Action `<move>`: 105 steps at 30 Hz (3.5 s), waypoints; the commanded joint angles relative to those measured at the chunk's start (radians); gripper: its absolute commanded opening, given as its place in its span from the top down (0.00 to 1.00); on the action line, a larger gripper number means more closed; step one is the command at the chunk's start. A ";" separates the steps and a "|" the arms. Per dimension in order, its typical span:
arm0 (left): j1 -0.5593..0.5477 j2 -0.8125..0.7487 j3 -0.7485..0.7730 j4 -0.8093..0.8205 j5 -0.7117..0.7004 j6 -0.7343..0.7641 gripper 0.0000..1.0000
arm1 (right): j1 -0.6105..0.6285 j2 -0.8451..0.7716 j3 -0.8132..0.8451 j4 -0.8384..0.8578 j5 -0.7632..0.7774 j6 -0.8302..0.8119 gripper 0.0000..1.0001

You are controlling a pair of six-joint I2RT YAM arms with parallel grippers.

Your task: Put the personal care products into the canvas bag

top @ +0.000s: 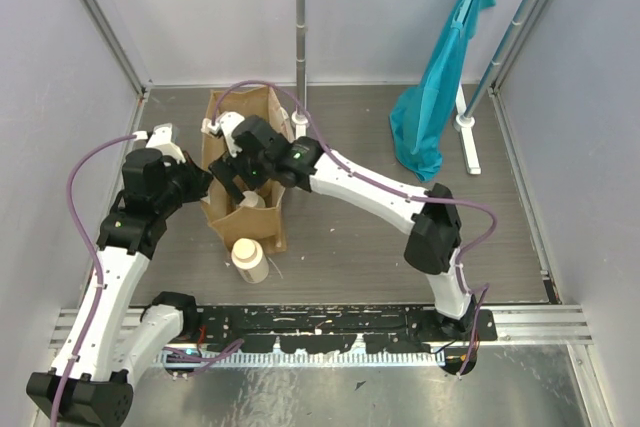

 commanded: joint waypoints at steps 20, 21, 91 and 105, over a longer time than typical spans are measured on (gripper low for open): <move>0.000 0.006 0.019 -0.012 -0.024 0.019 1.00 | 0.214 -0.515 -0.347 -0.138 0.157 0.285 0.00; 0.000 0.006 0.022 -0.016 -0.021 0.019 1.00 | 0.235 -0.504 -0.362 -0.125 0.158 0.290 0.00; 0.000 -0.036 -0.010 -0.061 -0.018 0.000 1.00 | 0.342 -0.450 -0.556 0.021 0.333 0.248 1.00; 0.000 -0.031 0.000 -0.057 -0.017 -0.004 1.00 | 0.219 -0.616 -0.104 -0.155 0.288 0.130 0.99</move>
